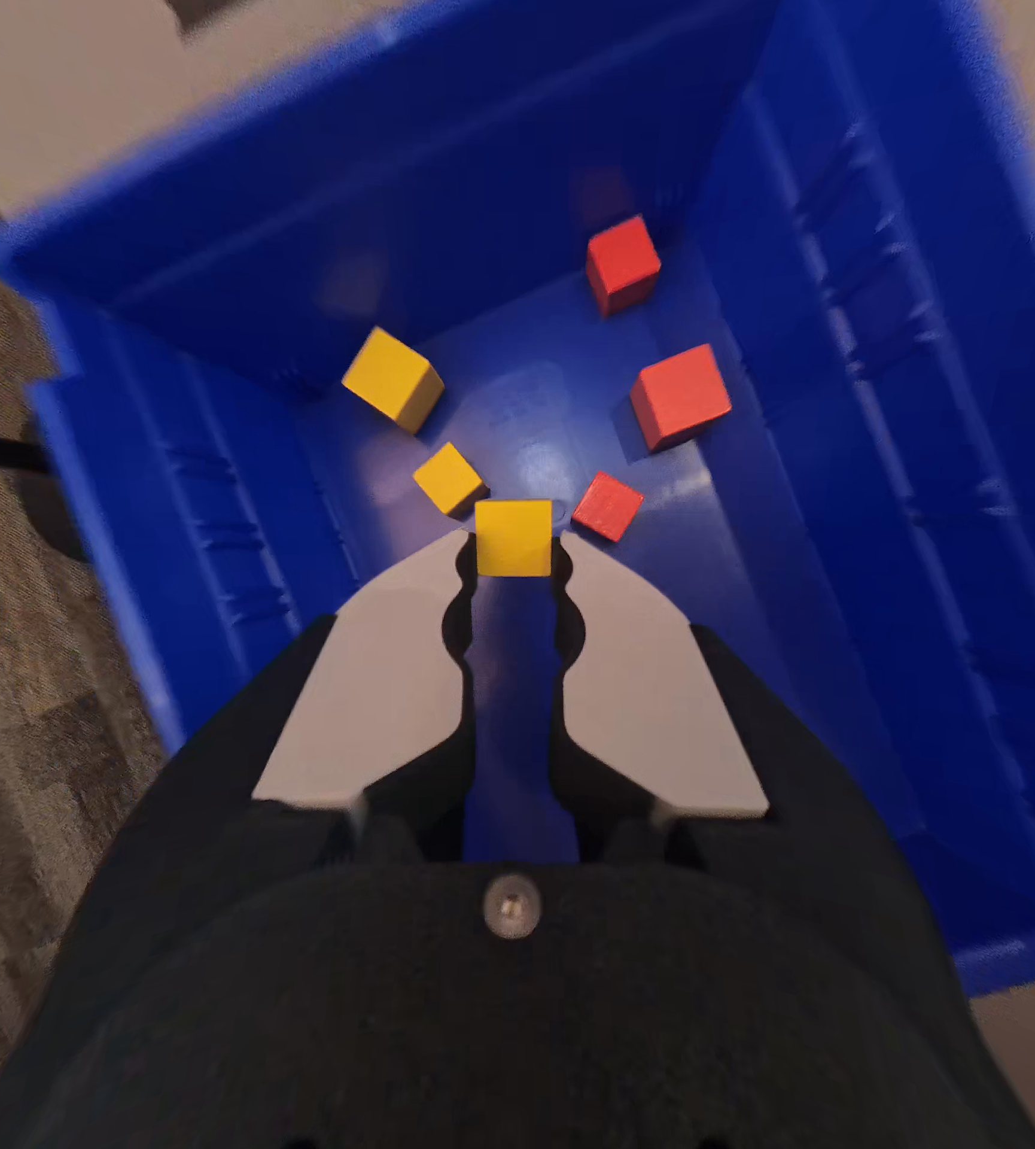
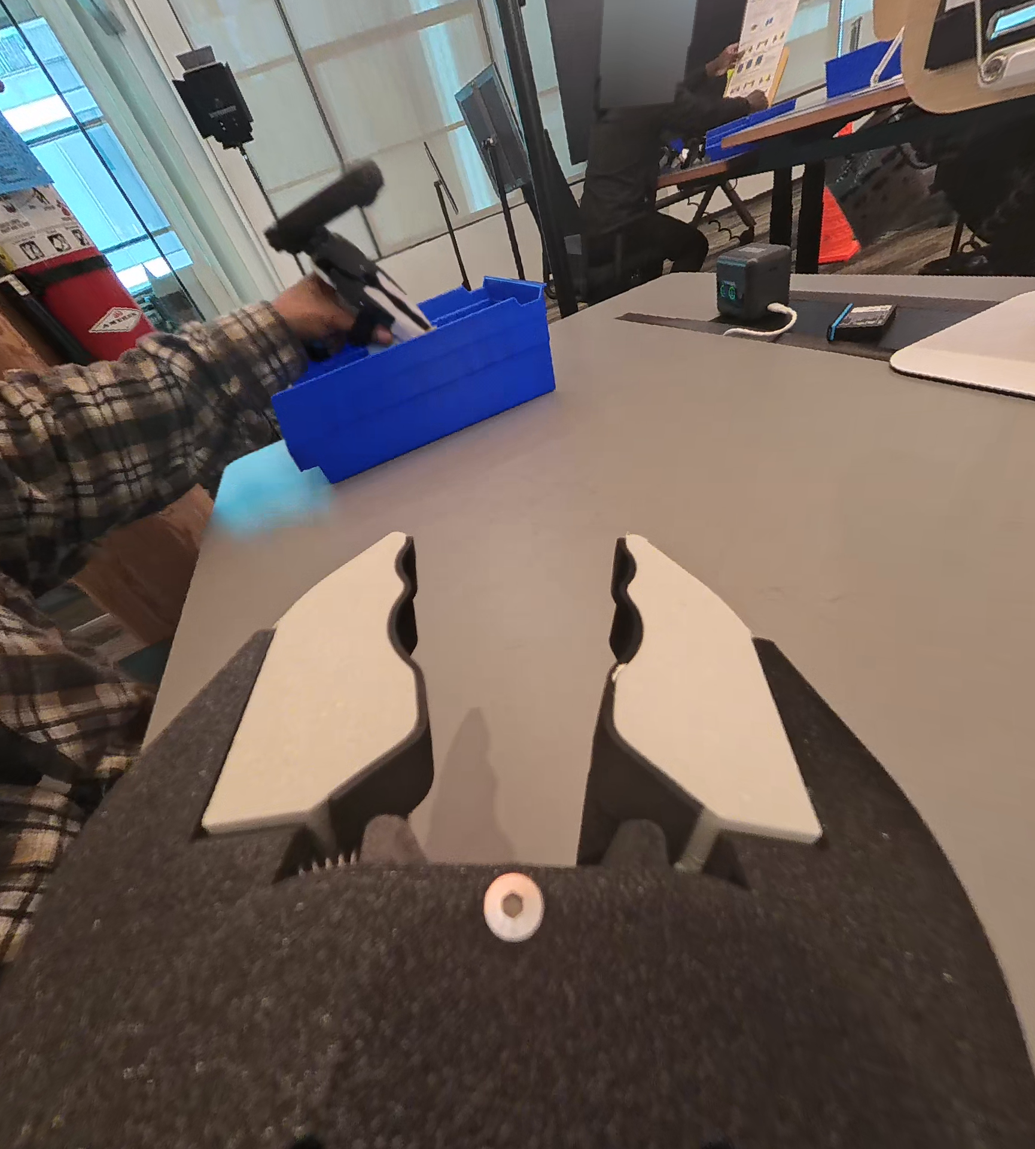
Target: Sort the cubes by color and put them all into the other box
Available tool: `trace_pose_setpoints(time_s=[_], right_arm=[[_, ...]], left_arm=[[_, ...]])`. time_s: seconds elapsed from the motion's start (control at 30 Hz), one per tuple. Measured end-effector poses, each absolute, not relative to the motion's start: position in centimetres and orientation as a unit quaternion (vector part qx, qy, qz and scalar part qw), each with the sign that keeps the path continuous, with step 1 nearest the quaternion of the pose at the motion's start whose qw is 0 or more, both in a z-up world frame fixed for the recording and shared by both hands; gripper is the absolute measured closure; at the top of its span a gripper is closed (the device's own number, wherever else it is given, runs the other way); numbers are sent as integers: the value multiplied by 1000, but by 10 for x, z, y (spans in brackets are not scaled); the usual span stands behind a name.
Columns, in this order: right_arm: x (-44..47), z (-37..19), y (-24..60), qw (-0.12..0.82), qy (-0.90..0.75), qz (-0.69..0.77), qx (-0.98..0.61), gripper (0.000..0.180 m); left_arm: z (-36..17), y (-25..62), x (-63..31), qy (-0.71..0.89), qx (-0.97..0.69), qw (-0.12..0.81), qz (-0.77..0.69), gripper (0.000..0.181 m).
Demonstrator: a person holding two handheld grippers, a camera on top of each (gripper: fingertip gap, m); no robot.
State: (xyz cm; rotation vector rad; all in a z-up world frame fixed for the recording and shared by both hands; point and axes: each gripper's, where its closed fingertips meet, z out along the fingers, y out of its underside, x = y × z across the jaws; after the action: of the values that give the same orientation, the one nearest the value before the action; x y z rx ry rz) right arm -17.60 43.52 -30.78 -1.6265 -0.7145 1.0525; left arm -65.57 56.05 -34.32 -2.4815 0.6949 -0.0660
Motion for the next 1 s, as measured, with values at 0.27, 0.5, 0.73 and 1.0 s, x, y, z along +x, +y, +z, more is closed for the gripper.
trace_pose_setpoints(time_s=[0.27,0.5,0.73,1.0], right_arm=[[-193,-279,416,485,-315,448,-682,121],[-208,-238,413,438,-312,454,-710,119],[-195,-230,426,380,-208,501,-749,126],[-201,-251,426,288,-165,560,-759,127]], left_arm=[[-226,518,-508,400,-824,398,-59,159],[-216,460,-302,562,-684,438,-155,159],[-242,434,-213,605,-627,458,-176,159],[-254,426,-195,626,-612,457,-156,159]])
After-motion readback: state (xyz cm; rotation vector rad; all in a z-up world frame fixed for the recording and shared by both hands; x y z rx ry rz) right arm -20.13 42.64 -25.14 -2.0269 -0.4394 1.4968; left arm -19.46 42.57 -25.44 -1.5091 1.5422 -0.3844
